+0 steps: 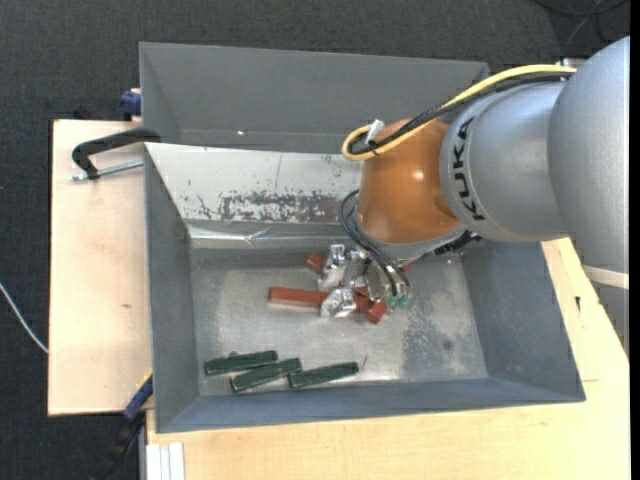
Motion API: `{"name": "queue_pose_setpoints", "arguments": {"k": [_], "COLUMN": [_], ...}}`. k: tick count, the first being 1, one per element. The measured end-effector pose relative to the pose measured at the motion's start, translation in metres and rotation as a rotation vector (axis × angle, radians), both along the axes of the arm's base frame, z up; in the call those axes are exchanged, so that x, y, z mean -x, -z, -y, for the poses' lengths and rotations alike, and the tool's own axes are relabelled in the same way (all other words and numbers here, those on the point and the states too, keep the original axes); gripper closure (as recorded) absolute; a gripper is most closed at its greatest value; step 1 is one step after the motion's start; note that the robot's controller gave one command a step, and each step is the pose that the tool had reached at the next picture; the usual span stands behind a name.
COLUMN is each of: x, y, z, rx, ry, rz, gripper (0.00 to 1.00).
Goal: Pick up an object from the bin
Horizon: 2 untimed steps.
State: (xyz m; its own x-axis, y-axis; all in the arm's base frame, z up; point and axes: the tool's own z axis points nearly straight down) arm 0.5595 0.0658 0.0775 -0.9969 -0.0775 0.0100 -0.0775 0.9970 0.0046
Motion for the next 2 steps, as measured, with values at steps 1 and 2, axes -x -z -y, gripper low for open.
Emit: {"name": "queue_pose_setpoints", "arguments": {"k": [1,2], "x": [0.006,0.0052], "y": [-0.1963,-0.1962], "z": [0.0055,0.0055], "rx": [0.002,0.002], "ry": [-0.026,-0.026], "rz": [0.022,0.023], "gripper": [1.0,1.0]}}
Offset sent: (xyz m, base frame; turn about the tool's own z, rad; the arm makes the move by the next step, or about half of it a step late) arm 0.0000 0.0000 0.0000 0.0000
